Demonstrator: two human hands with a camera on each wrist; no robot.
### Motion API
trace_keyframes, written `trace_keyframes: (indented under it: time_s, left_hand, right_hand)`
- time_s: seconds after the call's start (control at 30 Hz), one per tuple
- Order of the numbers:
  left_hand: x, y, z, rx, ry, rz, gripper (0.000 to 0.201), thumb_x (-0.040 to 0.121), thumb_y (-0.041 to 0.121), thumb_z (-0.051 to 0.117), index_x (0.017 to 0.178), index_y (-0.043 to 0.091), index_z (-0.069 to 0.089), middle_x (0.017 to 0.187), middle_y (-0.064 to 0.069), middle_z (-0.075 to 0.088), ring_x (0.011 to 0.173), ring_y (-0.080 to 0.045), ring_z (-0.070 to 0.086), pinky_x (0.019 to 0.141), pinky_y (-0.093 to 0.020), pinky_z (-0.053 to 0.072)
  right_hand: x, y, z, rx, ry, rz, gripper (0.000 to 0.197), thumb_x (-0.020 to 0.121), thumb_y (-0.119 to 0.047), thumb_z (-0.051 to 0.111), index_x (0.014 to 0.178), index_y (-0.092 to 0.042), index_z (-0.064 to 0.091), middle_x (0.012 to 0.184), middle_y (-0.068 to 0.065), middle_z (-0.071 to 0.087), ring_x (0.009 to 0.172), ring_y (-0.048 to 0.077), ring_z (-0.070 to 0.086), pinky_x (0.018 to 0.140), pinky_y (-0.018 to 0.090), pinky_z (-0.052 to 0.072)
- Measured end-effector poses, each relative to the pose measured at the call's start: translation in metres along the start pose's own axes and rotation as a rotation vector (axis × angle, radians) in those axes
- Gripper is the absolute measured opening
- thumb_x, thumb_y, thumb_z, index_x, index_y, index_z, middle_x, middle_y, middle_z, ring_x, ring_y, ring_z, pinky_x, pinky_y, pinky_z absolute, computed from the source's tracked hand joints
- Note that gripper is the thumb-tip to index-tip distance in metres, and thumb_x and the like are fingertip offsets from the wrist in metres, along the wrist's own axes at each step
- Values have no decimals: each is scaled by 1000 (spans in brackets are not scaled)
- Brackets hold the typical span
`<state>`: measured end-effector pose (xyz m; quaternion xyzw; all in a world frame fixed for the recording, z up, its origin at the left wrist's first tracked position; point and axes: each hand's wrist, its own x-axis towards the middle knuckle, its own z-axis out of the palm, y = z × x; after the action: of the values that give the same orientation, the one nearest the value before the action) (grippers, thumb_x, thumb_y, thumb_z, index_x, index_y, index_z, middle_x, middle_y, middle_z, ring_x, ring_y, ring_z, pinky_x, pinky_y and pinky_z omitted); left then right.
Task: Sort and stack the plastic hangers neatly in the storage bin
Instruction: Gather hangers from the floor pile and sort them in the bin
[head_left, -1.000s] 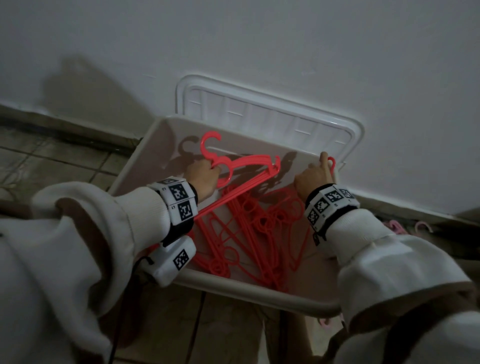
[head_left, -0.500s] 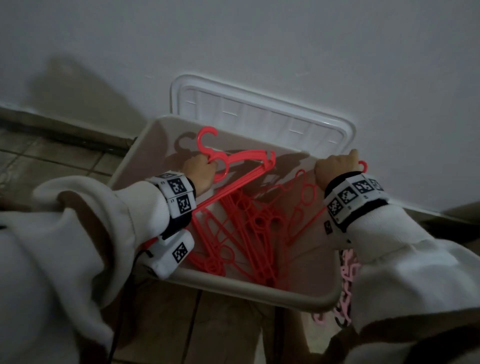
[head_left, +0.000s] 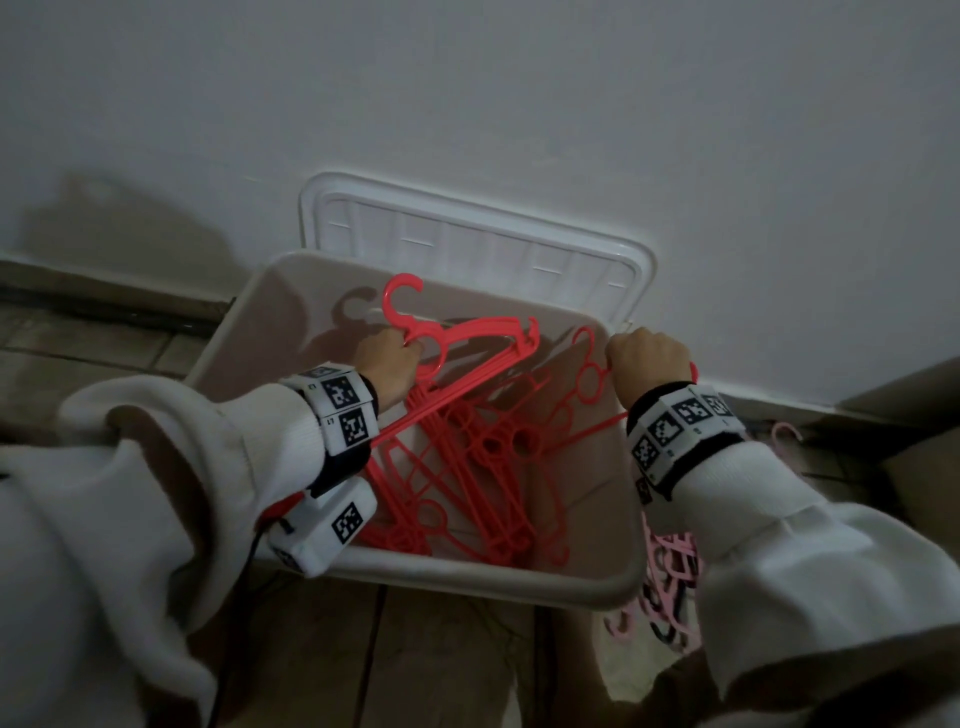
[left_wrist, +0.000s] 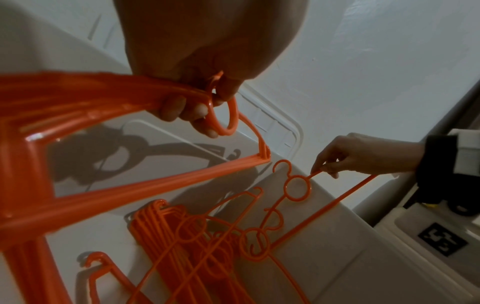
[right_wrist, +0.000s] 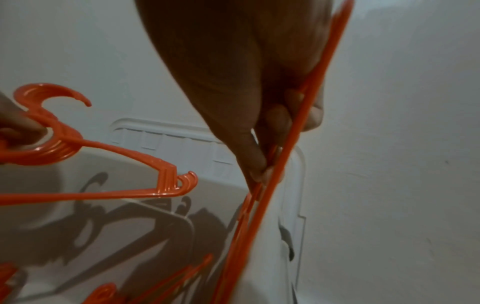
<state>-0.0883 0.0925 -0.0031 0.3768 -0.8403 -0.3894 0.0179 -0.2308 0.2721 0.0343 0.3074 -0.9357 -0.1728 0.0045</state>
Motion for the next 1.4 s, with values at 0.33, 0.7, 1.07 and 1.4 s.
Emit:
trace_keyframes:
  time_s: [0.33,0.7,1.07,1.4]
  left_hand:
    - [4,-5,2,-6,11,9,36,99,20,37,111,-6,59,116,-28,59,108,-40,54,88,-39,39]
    - [-1,2,7,-29,-120,100,23,89,19,52,69,12,61,76,-12,63,83,-30,61,66,-29,43]
    - [-13,24,45,184,-423,207,35,91,26,49,120,8,60,125,-12,60,115,-28,56,97,-32,43]
    - [-5,11,63,498,-649,197,24,94,11,44,72,8,54,72,-5,52,57,-11,44,45,-18,29]
  right_hand:
    - [1,4,-17,-48,111,24,27,94,-4,37,108,-2,60,108,16,63,101,34,61,77,38,47]
    - [1,25,-21,360,282,117,26,91,-20,46,107,-18,67,100,18,66,92,39,61,71,38,45]
    - [1,22,-33,614,138,-25,25,91,-25,50,101,-18,71,100,15,68,97,34,59,79,34,45]
    - [9,-1,-31,666,104,-205,24,93,-24,50,100,-18,71,98,10,69,96,26,60,70,25,33]
